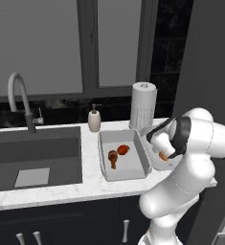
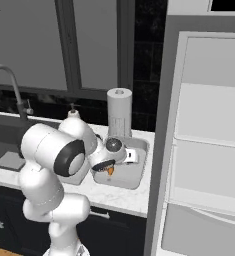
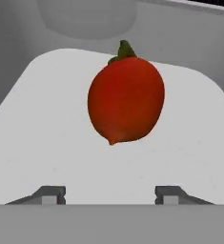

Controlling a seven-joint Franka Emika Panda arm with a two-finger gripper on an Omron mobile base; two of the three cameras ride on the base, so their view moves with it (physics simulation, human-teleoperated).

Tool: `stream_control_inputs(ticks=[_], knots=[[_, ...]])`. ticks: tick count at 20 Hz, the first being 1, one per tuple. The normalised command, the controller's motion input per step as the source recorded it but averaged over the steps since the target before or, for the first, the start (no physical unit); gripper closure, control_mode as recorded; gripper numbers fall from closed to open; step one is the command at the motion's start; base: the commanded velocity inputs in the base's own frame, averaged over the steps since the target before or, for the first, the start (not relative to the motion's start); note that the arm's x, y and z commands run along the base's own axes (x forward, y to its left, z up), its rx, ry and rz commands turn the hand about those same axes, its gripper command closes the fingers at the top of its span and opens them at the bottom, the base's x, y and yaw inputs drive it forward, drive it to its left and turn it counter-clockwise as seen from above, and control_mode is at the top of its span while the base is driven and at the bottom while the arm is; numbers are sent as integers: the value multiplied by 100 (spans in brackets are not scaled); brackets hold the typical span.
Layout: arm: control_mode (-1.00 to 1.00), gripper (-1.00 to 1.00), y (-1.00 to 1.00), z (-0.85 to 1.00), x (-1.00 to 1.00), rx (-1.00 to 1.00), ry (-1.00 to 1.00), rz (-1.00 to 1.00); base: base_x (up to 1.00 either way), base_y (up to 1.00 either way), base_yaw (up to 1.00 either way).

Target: Place one tomato and one chicken drumstick in each tupperware on the nearby counter, to pack two identical lunches.

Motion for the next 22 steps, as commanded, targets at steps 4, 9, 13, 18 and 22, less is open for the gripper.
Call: stream_control_inputs(ticks=[4, 9, 13, 18, 22], knots=[[-100, -100, 36, 87, -53, -14, -6, 0, 0, 0, 0], [-100, -100, 30, 100, -33, -10, -16, 0, 0, 0, 0], [-100, -100, 17, 100, -11, -2, -3, 1, 0, 0, 0], [-100, -100, 33, 100, -21, 0, -3, 4, 0, 0, 0], [-100, -100, 38, 100, -65, 3, 1, 1, 0, 0, 0]])
